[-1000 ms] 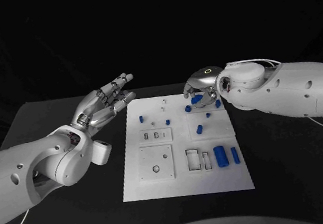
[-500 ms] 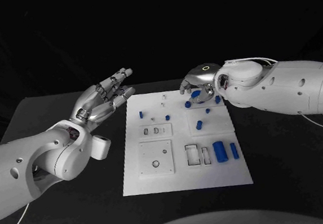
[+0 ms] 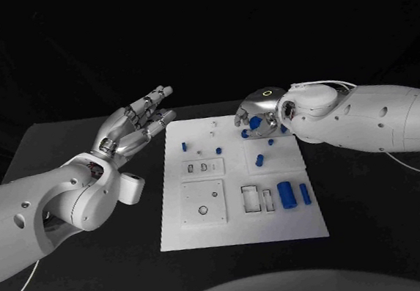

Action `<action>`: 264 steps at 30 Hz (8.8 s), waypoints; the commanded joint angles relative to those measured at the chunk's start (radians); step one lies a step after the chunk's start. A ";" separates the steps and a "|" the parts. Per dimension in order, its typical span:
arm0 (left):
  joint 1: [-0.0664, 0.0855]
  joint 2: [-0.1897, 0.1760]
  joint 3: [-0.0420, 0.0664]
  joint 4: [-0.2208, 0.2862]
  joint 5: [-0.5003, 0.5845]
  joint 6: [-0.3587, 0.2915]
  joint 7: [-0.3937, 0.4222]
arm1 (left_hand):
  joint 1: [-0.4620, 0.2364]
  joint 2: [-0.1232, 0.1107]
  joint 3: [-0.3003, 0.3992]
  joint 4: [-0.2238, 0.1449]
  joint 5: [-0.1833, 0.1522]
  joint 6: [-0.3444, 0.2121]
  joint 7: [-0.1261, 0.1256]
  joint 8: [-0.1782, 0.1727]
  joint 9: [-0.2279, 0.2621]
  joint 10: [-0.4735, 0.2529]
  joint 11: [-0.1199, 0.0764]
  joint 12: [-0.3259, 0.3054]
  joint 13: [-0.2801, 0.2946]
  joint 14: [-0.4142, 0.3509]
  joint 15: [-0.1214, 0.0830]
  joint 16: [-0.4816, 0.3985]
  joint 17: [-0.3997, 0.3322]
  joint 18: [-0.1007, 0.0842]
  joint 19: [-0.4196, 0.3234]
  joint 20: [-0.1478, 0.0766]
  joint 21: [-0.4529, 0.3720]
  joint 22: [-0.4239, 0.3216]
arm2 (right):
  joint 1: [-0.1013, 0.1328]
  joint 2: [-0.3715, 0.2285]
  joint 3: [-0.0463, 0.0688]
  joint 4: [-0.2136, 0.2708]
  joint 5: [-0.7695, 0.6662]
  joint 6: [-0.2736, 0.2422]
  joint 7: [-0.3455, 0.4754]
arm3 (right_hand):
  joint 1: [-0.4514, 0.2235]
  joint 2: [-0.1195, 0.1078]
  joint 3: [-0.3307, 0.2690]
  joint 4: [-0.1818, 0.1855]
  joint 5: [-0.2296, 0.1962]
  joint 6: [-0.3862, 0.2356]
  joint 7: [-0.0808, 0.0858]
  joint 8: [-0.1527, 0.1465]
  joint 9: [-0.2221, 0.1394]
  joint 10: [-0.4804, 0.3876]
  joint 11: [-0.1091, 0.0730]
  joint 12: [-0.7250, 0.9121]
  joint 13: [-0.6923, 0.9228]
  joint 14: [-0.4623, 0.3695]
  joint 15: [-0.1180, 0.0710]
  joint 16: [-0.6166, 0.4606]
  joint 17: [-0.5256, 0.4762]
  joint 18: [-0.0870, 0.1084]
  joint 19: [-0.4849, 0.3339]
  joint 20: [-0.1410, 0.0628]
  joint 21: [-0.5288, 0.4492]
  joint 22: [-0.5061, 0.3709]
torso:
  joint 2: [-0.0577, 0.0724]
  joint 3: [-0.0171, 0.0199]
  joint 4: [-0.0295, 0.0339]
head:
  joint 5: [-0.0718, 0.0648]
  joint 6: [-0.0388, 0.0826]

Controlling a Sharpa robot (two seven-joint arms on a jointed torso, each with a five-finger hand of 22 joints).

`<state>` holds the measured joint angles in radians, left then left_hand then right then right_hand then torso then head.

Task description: Assemble the parts on the task board

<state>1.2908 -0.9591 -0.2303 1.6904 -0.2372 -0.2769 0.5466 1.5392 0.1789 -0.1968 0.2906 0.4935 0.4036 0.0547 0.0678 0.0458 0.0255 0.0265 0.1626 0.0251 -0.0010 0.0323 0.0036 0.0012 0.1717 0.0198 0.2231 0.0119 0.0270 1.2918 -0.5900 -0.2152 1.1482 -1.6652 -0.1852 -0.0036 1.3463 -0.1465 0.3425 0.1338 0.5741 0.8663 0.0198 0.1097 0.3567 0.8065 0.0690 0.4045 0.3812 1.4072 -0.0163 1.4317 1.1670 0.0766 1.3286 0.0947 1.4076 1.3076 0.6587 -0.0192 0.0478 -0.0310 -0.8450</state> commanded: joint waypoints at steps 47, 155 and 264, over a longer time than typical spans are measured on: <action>0.000 0.004 0.000 -0.004 0.025 0.062 -0.031 | 0.024 0.001 0.000 -0.006 0.019 0.025 0.019 0.010 0.001 0.002 0.014 0.003 0.001 0.001 0.011 -0.004 -0.001 0.008 0.003 0.021 0.007 -0.015 | -0.033 0.027 0.001 -0.041 0.011 0.034 -0.002 | -0.017 0.049 0.008 -0.118 0.069 -0.037 0.022 0.171 0.408 -0.031 -0.011 0.108 0.185 -0.043 -0.008 -0.024 -0.057 0.004 -0.041 -0.006 -0.049 0.004 | -0.009 -0.0029 0.0024 | 0.000 -0.026; 0.038 -0.057 0.000 0.037 0.008 0.030 -0.074 | 0.042 -0.005 -0.016 -0.005 0.024 -0.053 -0.016 -0.021 -0.005 0.011 0.015 0.015 0.002 0.001 0.022 -0.004 -0.001 0.009 0.010 0.034 0.014 -0.013 | 0.013 0.284 0.022 -0.322 0.080 0.090 0.022 | -0.029 0.061 0.041 -0.135 0.018 -0.041 0.058 0.162 0.482 -0.024 -0.026 0.114 0.224 -0.087 -0.018 -0.063 -0.132 0.010 -0.074 -0.017 -0.088 0.002 | 0.007 -0.0121 0.0285 | 0.002 -0.013; 0.027 -0.064 -0.001 0.001 0.109 0.082 -0.083 | -0.102 0.016 -0.069 0.001 -0.201 -0.283 -0.095 -0.036 -0.023 -0.013 0.064 -0.020 -0.002 0.001 0.051 -0.004 -0.001 0.008 -0.002 0.042 0.005 -0.017 | -0.013 -0.073 0.013 -0.048 0.141 0.016 -0.077 | -0.099 0.066 -0.165 0.009 -0.152 -0.136 0.099 0.023 0.238 0.764 -0.030 1.166 1.190 0.164 0.007 0.139 0.404 -0.046 0.150 0.006 0.058 0.222 | -0.003 -0.0092 0.0176 | 0.006 -0.010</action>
<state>1.3178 -1.0254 -0.2325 1.6899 -0.1313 -0.2206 0.4608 1.4292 0.1926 -0.2726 0.2895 0.2883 0.1154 -0.0442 0.0251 0.0254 0.0130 0.0820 0.1378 0.0223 -0.0008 0.0856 0.0036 0.0016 0.1716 0.0198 0.2622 0.0192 0.0269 1.2800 -0.6664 -0.2019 1.1056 -1.5081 -0.1917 -0.0697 1.2558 -0.0822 0.1785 0.1380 0.4274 0.7375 0.1165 0.1315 0.5933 1.4631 0.0325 1.5671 1.3080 1.4667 -0.0181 1.5674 1.3078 0.0452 1.4650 0.0947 1.4714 1.3078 0.6567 -0.0287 0.0652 -0.0247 -0.8547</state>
